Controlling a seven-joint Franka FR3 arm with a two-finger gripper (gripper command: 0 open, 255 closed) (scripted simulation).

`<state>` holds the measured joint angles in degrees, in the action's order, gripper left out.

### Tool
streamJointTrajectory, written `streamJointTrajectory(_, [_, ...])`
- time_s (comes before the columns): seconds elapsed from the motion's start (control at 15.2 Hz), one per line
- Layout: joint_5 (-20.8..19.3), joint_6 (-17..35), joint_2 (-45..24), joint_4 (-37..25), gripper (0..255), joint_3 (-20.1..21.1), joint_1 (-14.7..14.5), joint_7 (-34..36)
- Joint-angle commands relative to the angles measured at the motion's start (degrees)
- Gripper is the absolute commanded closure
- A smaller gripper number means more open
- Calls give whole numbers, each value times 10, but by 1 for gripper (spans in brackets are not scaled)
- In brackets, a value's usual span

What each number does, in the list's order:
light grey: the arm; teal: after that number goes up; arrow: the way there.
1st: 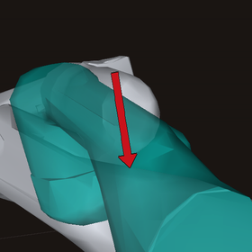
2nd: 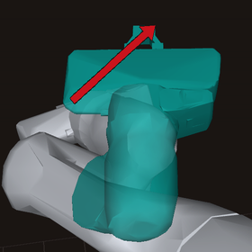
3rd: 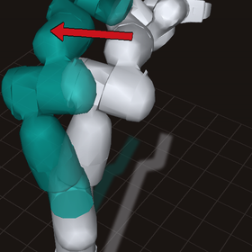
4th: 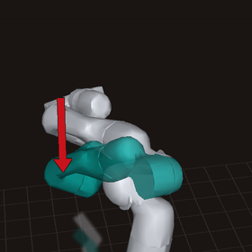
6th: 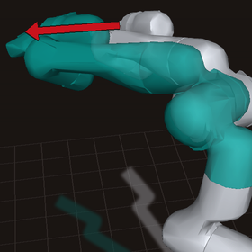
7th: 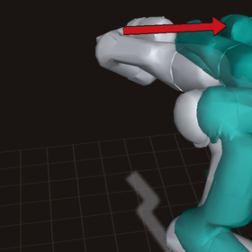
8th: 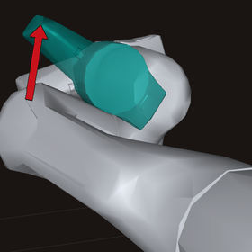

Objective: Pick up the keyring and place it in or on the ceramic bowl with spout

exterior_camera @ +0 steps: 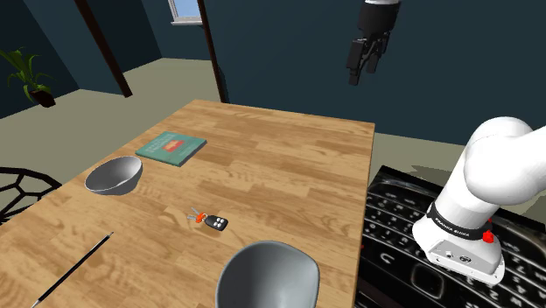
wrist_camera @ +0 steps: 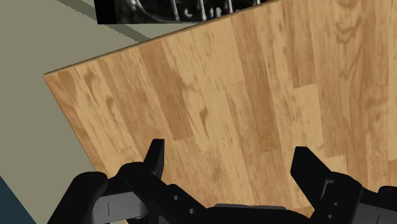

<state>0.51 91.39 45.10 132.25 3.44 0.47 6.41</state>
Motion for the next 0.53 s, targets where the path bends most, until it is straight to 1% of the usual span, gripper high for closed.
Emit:
streamJointTrajectory(0.0, [0,0,0,0,0,0,0,0])
streamJointTrajectory(0.46, [35,74,-86,-1,0,68,-22,63])
